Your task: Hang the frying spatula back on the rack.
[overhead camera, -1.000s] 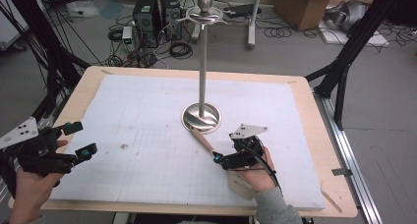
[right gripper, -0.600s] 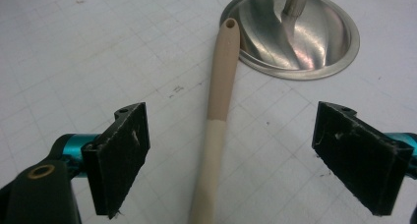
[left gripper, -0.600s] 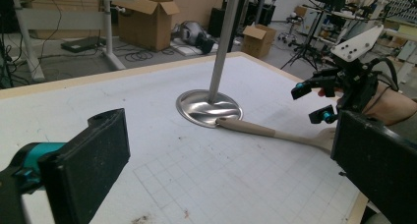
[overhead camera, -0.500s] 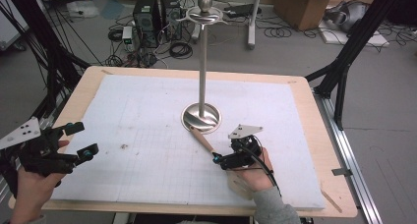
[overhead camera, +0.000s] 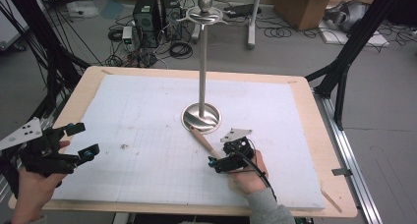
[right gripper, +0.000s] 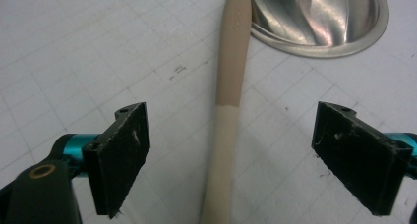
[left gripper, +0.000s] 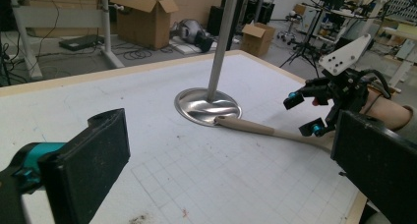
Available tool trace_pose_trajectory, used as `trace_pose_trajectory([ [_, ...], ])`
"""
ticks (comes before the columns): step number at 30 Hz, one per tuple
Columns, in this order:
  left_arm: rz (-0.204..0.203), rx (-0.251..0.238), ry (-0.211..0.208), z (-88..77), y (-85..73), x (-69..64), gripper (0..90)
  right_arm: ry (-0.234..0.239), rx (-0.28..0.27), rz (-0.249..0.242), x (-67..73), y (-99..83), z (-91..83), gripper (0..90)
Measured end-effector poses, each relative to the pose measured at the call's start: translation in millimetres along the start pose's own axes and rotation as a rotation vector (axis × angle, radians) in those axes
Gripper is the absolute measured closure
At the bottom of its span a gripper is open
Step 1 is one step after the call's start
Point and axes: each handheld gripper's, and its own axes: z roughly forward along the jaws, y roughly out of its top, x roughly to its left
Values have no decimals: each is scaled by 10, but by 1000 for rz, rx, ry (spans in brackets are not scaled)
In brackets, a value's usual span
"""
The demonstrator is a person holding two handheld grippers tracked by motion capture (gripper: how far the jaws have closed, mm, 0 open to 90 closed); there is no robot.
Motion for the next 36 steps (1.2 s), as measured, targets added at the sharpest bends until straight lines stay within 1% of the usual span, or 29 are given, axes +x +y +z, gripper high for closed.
trace_pose_trajectory([
  [6,-2,3,2,12,-5,-3,17,-5,28,12,-11,-57,61,146],
  [8,0,6,1,18,-6,-2,17,-1,36,14,-5,-66,75,150],
  [10,0,8,0,25,-7,-2,18,-4,42,8,-3,-79,86,153],
  [13,-1,10,1,31,-8,0,17,-10,51,13,0,-108,100,165],
  [16,-2,8,-2,38,-8,0,17,-10,65,11,7,-137,102,190],
  [19,-1,9,-4,49,-8,4,18,-5,66,11,8,-154,99,232],
  [24,-2,10,-5,62,-9,12,17,2,44,21,25,-171,84,299],
  [27,-3,16,-5,71,-13,13,18,3,43,30,27,-186,92,316],
  [32,-2,15,-7,83,-14,10,18,-4,53,32,38,-209,111,366],
  [36,0,14,-6,76,-12,14,17,-15,46,31,46,-219,108,424],
])
